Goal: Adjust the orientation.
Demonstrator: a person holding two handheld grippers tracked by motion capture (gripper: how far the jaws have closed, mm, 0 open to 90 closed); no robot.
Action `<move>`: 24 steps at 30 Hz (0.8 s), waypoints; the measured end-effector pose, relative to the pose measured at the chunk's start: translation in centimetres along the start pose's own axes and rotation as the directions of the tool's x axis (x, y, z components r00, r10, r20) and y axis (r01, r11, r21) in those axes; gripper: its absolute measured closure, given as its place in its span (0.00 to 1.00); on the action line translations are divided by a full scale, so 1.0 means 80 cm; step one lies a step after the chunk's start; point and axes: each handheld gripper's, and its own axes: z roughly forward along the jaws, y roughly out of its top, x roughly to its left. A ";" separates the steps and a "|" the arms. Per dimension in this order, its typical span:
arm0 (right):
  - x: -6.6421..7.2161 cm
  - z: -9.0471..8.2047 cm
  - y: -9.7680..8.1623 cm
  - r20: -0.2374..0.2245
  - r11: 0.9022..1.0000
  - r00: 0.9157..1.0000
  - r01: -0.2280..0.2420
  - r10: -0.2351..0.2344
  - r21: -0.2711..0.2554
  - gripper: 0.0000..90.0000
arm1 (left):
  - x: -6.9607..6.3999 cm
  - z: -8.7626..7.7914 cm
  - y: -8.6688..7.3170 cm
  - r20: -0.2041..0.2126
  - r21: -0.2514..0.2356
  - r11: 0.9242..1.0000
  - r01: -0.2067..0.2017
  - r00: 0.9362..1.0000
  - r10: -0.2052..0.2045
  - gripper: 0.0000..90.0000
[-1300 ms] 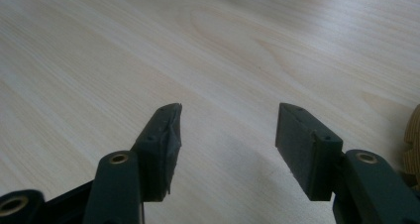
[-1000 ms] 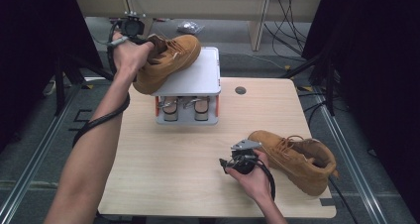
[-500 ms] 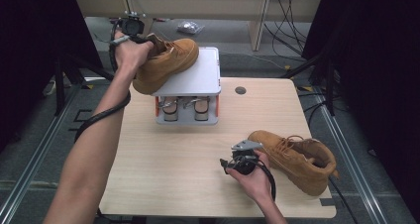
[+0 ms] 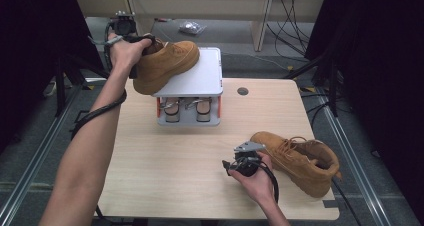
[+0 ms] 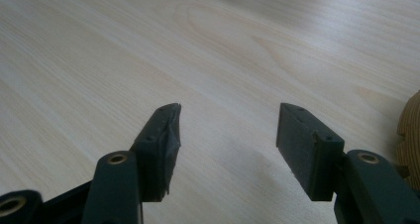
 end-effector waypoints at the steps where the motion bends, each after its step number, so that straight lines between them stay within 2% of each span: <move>1: -0.002 0.002 -0.001 0.006 0.999 0.999 0.035 -0.035 -0.012 0.48 | 0.000 0.000 0.000 -0.002 -0.003 1.000 -0.003 1.000 0.003 0.53; 3: -0.001 0.001 0.000 0.001 1.000 1.000 0.015 -0.015 -0.002 0.48 | 0.000 -0.001 0.000 -0.002 -0.011 1.000 -0.017 1.000 0.017 0.51; 7: 0.000 0.001 0.000 0.000 1.000 1.000 0.008 -0.008 0.001 0.48 | 0.001 -0.004 0.003 -0.022 -0.044 0.998 -0.054 0.998 0.054 0.47; 11: -0.001 0.001 0.000 0.001 1.000 1.000 0.019 -0.019 -0.003 0.48 | 0.003 -0.010 0.005 -0.030 -0.059 0.997 -0.055 0.998 0.054 0.44; 14: 0.001 0.001 -0.001 0.000 1.000 1.000 0.001 -0.001 0.000 0.48 | 0.004 -0.012 0.006 -0.028 -0.062 0.997 -0.050 0.998 0.048 0.44; 16: 0.000 0.002 -0.001 -0.001 1.000 1.000 0.017 -0.017 -0.005 0.48 | 0.005 -0.015 0.006 -0.027 -0.067 0.997 -0.046 0.999 0.045 0.43; 17: 0.001 0.001 -0.001 0.001 1.000 1.000 0.007 -0.007 -0.002 0.48 | 0.005 -0.016 0.007 -0.027 -0.069 0.997 -0.044 0.999 0.043 0.43; 24: 0.002 0.001 -0.001 -0.001 1.000 1.000 0.003 -0.003 0.007 0.48 | 0.010 -0.029 0.010 -0.010 -0.077 0.997 -0.024 1.000 0.023 0.42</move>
